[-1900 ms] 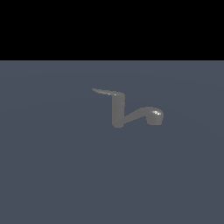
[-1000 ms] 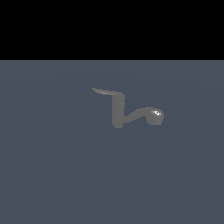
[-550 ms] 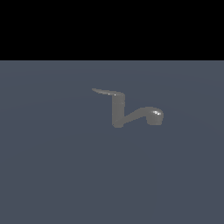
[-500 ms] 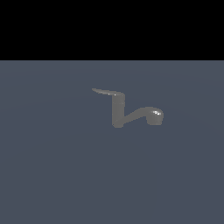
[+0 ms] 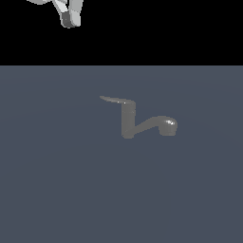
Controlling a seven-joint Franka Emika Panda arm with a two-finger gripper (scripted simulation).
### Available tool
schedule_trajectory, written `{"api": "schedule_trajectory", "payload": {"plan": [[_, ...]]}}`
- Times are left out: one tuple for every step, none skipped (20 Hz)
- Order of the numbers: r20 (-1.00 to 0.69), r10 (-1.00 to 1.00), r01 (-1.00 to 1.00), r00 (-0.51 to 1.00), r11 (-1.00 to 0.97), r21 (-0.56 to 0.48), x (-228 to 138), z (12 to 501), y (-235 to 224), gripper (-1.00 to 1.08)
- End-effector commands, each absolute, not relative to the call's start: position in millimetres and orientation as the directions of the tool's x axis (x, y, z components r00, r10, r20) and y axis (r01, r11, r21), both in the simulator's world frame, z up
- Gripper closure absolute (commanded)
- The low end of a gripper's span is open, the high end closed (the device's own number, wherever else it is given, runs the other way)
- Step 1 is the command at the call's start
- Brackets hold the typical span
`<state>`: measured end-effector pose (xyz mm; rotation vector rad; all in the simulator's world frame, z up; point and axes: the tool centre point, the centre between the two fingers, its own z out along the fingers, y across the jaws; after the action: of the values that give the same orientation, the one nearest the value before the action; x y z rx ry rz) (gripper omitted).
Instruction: Turn on the faucet by rotating a designated handle.
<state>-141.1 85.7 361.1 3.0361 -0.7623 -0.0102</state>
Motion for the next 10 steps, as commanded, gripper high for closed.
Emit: {"api": "schedule_trajectory", "payload": {"plan": [[-0.004, -0.52, -0.52, 0.854, -0.854, 0.01, -127.6, 348.4, 91.0, 1.08], [-0.004, -0.539, -0.538, 0.843, -0.843, 0.009, -122.2, 343.5, 92.7, 1.08], [-0.004, -0.556, -0.556, 0.831, -0.831, 0.009, -116.8, 338.6, 94.3, 1.08], [-0.004, -0.574, -0.574, 0.819, -0.819, 0.008, -111.3, 333.7, 95.8, 1.08], [-0.004, -0.591, -0.591, 0.807, -0.807, 0.008, -105.9, 328.9, 97.2, 1.08], [-0.004, -0.608, -0.608, 0.794, -0.794, 0.007, -100.4, 324.1, 98.4, 1.08], [-0.004, -0.624, -0.624, 0.781, -0.781, 0.006, -94.9, 319.3, 99.5, 1.08], [-0.004, -0.64, -0.64, 0.768, -0.768, 0.006, -89.4, 314.5, 100.5, 1.08], [-0.004, -0.656, -0.656, 0.755, -0.755, 0.005, -83.9, 309.8, 101.4, 1.08], [-0.004, -0.672, -0.672, 0.741, -0.741, 0.005, -78.4, 305.0, 102.1, 1.08]]}}
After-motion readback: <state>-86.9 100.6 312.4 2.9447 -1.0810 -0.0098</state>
